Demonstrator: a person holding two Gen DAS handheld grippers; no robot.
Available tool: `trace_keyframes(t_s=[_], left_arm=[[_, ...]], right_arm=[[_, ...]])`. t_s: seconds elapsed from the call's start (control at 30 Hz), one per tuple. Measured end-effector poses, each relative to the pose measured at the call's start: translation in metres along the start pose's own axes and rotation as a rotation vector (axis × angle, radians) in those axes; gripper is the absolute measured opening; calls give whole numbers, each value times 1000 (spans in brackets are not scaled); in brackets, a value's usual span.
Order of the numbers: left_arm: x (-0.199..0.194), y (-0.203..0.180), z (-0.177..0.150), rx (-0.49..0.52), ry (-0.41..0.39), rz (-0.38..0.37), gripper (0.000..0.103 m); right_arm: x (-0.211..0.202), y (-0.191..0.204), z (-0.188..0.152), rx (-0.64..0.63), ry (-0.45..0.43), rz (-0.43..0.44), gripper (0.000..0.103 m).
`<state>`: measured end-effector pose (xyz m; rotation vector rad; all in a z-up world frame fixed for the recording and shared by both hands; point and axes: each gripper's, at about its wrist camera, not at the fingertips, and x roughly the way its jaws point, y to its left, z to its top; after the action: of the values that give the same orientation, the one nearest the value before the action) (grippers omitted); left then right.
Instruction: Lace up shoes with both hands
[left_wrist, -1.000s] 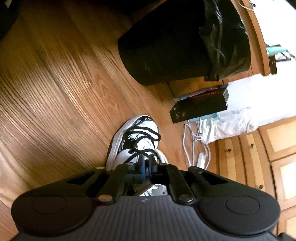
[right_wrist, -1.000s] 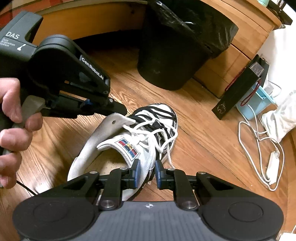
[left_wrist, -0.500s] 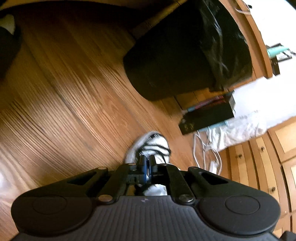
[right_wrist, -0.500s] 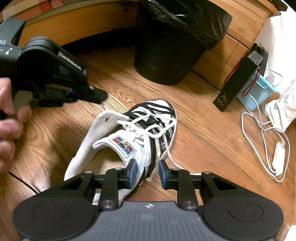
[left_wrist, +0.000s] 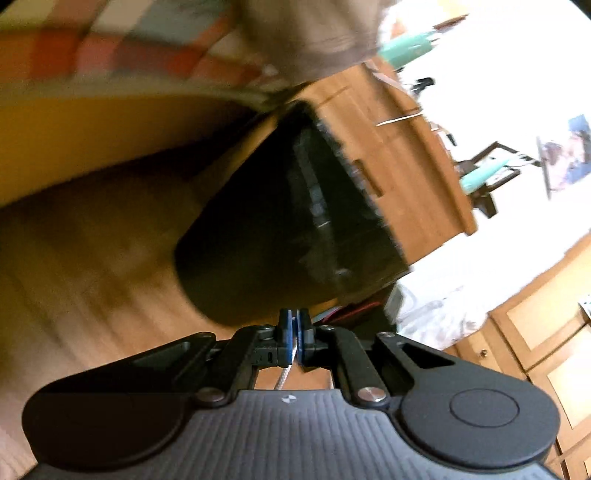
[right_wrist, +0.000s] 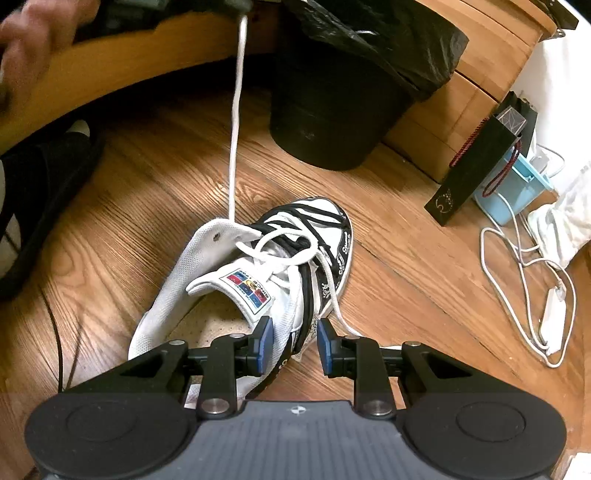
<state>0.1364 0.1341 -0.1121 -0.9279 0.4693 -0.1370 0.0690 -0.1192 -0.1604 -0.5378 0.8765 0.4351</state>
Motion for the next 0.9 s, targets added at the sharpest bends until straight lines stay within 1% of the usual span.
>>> trace_keyframes(t_s=[0.3,0.4,0.6,0.67,0.7,0.73,0.8,0.87,0.9], left_arm=[[-15,-52,38,57,-91,-99,3],[-23,-69,48,92,-122,-131,3],[-38,-101,58,178,-166,-161,3],[-42,-107,60,192,-178,-178,3],[-43,-110,61,197,-184,-187,0],[-45,-113,61,203,-191,-196,0],[-49,-114,64,207,-195,-192,0],[-46,-111,66,199,-176,-176,0],[-43,-108,66,192,-155,-173,0]], right_arm=[[2,0,1,-5,0,-2,28],[2,0,2,-7,-1,-4,28],[2,0,1,-6,-1,0,28],[2,0,1,-8,-2,-1,28],[2,0,1,-9,-2,-3,28],[2,1,1,-11,-2,-4,28],[2,1,1,-13,-2,-5,28],[2,1,1,-10,-3,-4,28],[1,1,1,-11,-3,-4,28]])
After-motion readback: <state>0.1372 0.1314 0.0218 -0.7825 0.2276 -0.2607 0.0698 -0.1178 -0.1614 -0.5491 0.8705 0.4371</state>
